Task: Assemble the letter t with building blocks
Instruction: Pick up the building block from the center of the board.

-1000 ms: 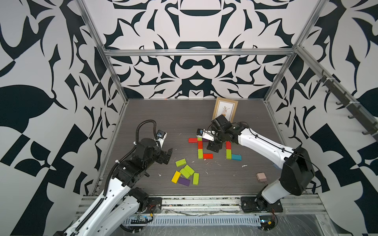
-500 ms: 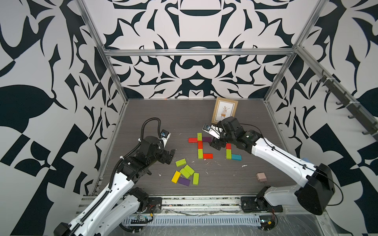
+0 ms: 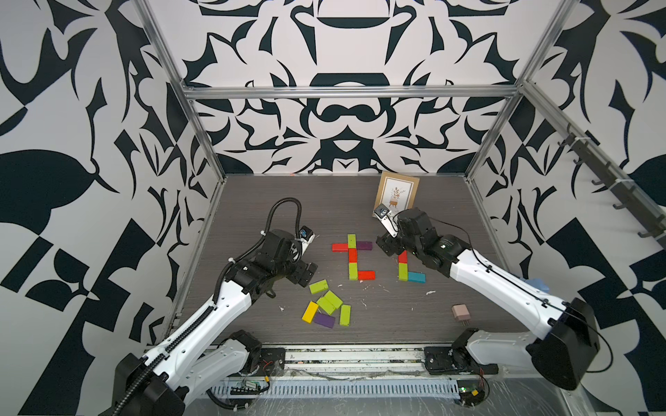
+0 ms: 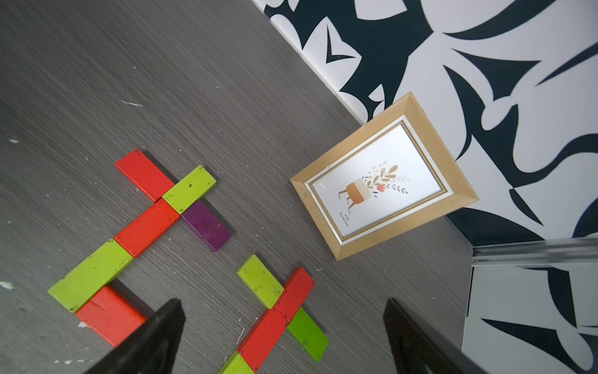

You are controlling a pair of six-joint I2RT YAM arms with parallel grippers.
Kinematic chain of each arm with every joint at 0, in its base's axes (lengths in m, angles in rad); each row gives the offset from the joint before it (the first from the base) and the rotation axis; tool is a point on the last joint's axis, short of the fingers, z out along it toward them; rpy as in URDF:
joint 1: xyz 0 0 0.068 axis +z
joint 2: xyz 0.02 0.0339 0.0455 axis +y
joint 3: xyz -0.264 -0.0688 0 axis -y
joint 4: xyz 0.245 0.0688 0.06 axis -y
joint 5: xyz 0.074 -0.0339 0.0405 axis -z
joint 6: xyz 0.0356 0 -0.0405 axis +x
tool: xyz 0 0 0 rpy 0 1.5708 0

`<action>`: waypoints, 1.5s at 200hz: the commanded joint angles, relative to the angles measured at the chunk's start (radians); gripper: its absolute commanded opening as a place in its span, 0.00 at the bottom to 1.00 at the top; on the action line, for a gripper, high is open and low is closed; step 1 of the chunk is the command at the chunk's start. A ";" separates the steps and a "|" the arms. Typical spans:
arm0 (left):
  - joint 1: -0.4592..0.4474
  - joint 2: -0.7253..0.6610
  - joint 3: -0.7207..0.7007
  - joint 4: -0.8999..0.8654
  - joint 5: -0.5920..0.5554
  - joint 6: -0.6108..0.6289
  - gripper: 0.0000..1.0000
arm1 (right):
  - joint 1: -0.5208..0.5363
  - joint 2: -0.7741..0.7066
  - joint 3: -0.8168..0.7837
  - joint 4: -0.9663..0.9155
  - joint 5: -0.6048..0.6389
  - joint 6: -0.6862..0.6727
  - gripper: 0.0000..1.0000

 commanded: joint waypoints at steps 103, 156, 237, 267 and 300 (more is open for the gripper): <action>0.002 0.116 0.018 -0.162 0.103 0.249 0.98 | 0.001 -0.122 -0.118 0.059 0.128 0.186 1.00; -0.006 0.152 0.004 -0.132 0.127 0.267 0.95 | 0.001 -0.085 -0.106 0.040 0.138 0.206 0.99; -0.053 0.329 0.026 -0.092 0.119 0.359 0.88 | 0.001 -0.114 -0.121 0.053 0.144 0.249 1.00; -0.073 0.392 0.027 -0.076 0.119 0.366 0.82 | 0.001 -0.119 -0.128 0.064 0.131 0.262 0.99; -0.106 0.454 0.027 -0.064 0.087 0.365 0.77 | 0.001 -0.100 -0.119 0.062 0.104 0.281 1.00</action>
